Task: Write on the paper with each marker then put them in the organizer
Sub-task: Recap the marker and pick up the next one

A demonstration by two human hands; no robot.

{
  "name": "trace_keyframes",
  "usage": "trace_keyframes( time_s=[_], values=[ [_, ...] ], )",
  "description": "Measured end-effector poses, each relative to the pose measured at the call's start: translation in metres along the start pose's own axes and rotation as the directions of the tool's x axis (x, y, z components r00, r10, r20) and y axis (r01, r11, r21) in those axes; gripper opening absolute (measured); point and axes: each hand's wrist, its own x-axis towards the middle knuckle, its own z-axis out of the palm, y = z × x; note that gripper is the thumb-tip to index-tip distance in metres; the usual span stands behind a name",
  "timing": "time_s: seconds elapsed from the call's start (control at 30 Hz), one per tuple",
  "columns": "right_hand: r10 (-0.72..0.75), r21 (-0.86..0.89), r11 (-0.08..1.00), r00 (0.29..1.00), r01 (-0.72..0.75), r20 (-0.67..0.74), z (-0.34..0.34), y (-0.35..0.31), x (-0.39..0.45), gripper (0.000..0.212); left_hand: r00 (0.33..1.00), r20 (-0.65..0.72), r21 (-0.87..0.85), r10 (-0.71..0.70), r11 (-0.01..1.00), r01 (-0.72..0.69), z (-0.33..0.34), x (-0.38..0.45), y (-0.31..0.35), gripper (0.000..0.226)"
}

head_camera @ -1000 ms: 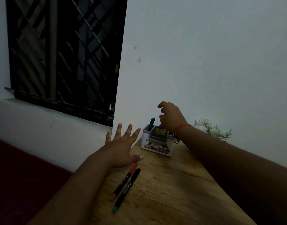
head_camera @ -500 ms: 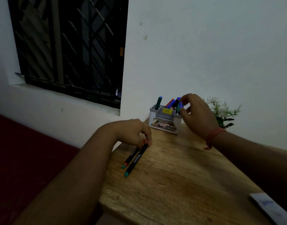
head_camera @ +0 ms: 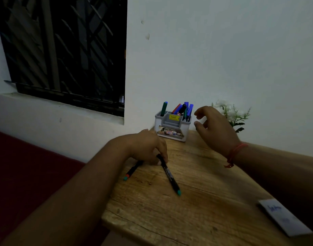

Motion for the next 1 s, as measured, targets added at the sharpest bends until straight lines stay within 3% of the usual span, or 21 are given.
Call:
trace_keyframes(
  time_s=[0.13, 0.23, 0.37, 0.43, 0.57, 0.67, 0.77, 0.9, 1.0],
  values=[
    [0.002, -0.023, 1.000, 0.997, -0.001, 0.077, -0.004, 0.004, -0.017, 0.026, 0.998, -0.068, 0.028, -0.013, 0.999, 0.015, 0.002, 0.008, 0.010, 0.020],
    [0.011, -0.025, 1.000, 0.982, -0.007, 0.186, -0.010, 0.007, -0.031, 0.026, 0.981, -0.196, -0.031, 0.013, 0.999, -0.020, 0.002, 0.011, 0.016, 0.019],
    [-0.014, -0.038, 0.999, 0.872, 0.038, 0.489, -0.029, 0.011, -0.052, 0.035, 0.919, -0.394, -0.194, 0.005, 0.977, -0.088, 0.004, 0.015, 0.028, 0.017],
    [-0.047, -0.014, 0.998, 0.831, 0.065, 0.554, -0.041, 0.015, -0.062, 0.034, 0.892, -0.451, -0.212, 0.021, 0.968, -0.130, 0.006, 0.022, 0.039, 0.018],
    [-0.078, 0.138, 0.990, 0.876, 0.013, 0.477, -0.065, 0.024, -0.081, 0.035, 0.889, -0.448, -0.141, 0.096, 0.974, -0.177, 0.007, 0.039, 0.071, 0.014],
    [-0.003, 0.331, 0.934, 0.921, -0.137, 0.390, -0.083, 0.030, -0.098, 0.022, 0.869, -0.461, -0.118, 0.179, 0.959, -0.259, 0.003, 0.052, 0.102, 0.014],
    [0.075, 0.455, 0.868, 0.959, -0.197, 0.273, -0.098, 0.043, -0.115, 0.013, 0.855, -0.467, -0.096, 0.226, 0.948, -0.303, 0.000, 0.070, 0.131, 0.016],
    [0.186, 0.498, 0.822, 0.957, -0.277, 0.225, -0.123, 0.064, -0.135, 0.009, 0.867, -0.442, -0.104, 0.230, 0.947, -0.304, 0.002, 0.100, 0.159, 0.021],
    [0.215, 0.445, 0.845, 0.950, -0.297, 0.226, -0.145, 0.084, -0.149, 0.010, 0.866, -0.429, -0.084, 0.255, 0.944, -0.319, 0.005, 0.123, 0.183, 0.022]
  ],
)
